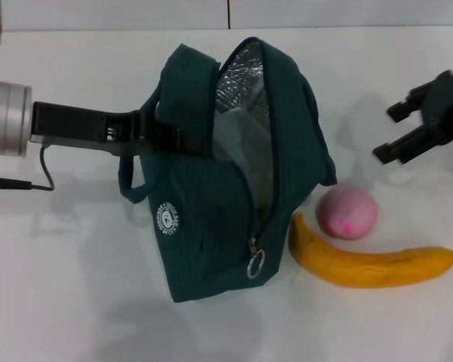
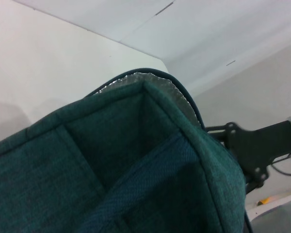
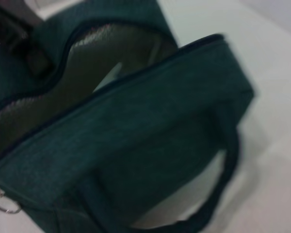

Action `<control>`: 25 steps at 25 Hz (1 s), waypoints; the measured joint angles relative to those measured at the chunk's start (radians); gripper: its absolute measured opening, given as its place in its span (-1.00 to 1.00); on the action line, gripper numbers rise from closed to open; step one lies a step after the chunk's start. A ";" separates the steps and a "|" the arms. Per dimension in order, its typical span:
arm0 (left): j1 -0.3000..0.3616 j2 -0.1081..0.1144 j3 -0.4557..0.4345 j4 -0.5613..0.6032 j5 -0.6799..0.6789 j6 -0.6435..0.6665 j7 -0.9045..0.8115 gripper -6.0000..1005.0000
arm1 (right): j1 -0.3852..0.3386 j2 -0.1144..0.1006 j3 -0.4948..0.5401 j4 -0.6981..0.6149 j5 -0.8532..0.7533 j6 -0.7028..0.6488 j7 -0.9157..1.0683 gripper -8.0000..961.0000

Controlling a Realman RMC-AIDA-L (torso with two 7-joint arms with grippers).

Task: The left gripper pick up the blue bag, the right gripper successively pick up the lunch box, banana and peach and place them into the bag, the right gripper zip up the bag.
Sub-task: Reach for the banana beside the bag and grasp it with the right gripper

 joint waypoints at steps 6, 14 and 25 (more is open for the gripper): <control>-0.012 -0.005 0.000 0.000 0.000 -0.001 0.012 -0.93 | 0.064 0.087 -0.101 -0.016 -0.133 -0.009 0.046 0.82; -0.014 -0.012 0.000 -0.003 0.000 -0.002 0.027 -0.93 | 0.077 0.092 -0.335 -0.108 -0.127 -0.036 0.182 0.81; -0.007 -0.012 0.000 -0.005 0.000 -0.002 0.028 -0.93 | 0.065 0.100 -0.499 -0.143 -0.108 -0.062 0.244 0.81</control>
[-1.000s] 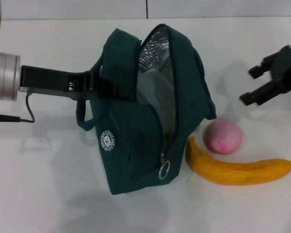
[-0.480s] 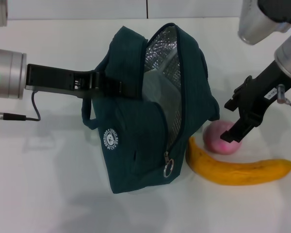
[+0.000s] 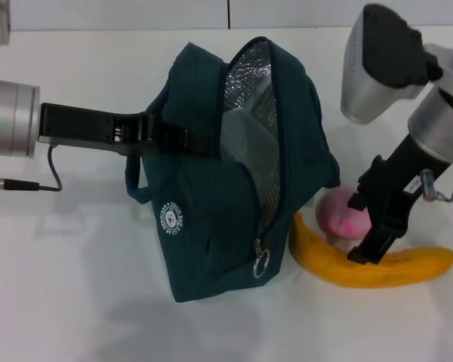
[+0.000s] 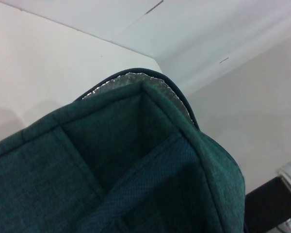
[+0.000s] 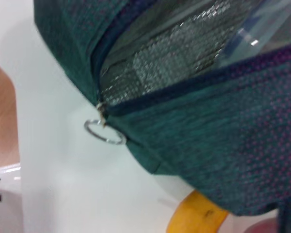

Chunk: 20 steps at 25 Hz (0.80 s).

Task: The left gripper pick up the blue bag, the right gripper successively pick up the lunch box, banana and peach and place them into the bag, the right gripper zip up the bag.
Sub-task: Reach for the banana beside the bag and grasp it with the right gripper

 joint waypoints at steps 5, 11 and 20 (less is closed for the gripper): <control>0.000 0.000 0.000 0.000 0.000 0.000 0.001 -0.93 | -0.006 0.003 -0.038 0.013 0.003 0.018 0.009 0.81; 0.000 0.000 0.000 0.000 0.000 0.000 0.001 -0.92 | -0.016 0.004 -0.053 0.025 0.027 0.040 0.016 0.81; 0.003 0.000 0.000 0.000 -0.001 0.000 -0.003 -0.93 | -0.017 0.004 -0.109 0.028 0.031 0.039 0.046 0.81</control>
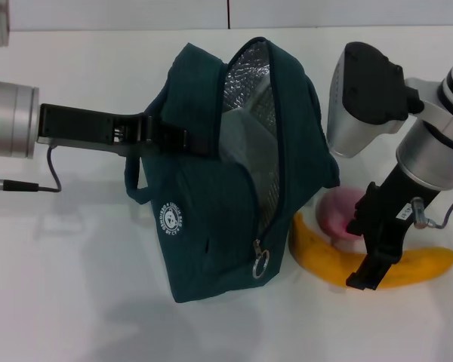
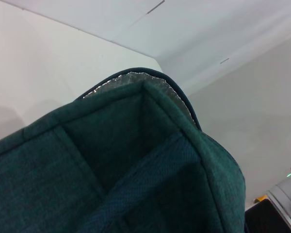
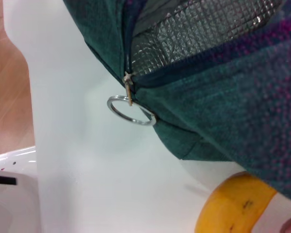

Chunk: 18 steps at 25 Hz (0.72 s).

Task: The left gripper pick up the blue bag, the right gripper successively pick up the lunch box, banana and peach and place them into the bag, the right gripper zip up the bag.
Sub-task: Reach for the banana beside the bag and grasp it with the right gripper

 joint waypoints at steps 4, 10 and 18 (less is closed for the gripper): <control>0.001 0.000 0.000 0.000 -0.001 0.000 -0.001 -0.93 | 0.002 0.000 -0.022 0.014 -0.002 0.003 0.007 0.81; -0.001 0.000 0.000 0.000 -0.002 0.000 0.000 -0.93 | 0.010 0.000 -0.042 0.053 -0.003 0.034 0.022 0.81; -0.005 -0.001 0.000 0.000 -0.004 0.000 0.004 -0.93 | 0.012 0.000 -0.069 0.077 -0.001 0.056 0.029 0.73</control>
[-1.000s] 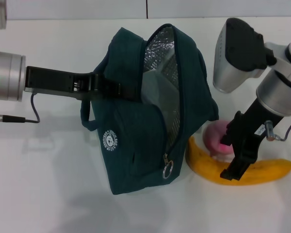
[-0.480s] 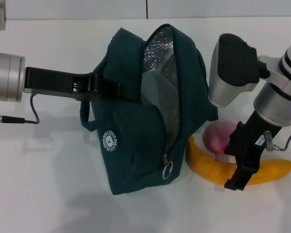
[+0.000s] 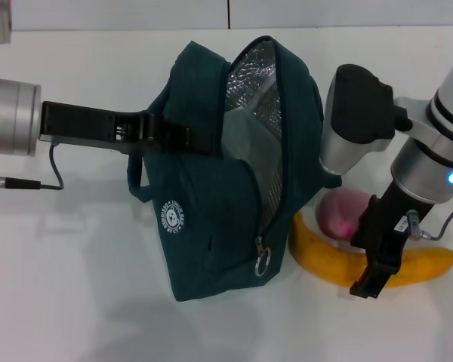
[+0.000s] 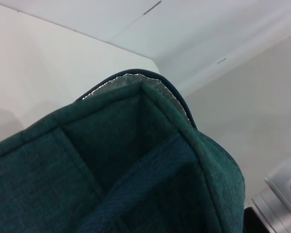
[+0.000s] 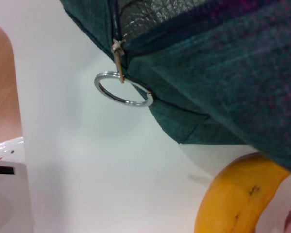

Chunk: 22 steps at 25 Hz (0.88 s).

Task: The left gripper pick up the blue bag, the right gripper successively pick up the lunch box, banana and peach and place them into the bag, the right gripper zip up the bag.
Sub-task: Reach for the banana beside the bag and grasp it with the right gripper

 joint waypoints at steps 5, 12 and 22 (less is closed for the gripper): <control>0.003 0.000 0.000 0.000 0.000 0.000 0.000 -0.93 | 0.001 0.000 -0.028 0.001 0.002 0.008 0.003 0.61; 0.006 0.000 0.000 -0.011 0.000 0.000 0.001 -0.93 | 0.002 0.000 -0.050 0.001 0.003 0.023 0.018 0.61; 0.006 0.000 0.000 -0.015 0.000 0.000 0.011 -0.93 | 0.002 0.000 -0.050 0.001 0.003 0.022 0.029 0.25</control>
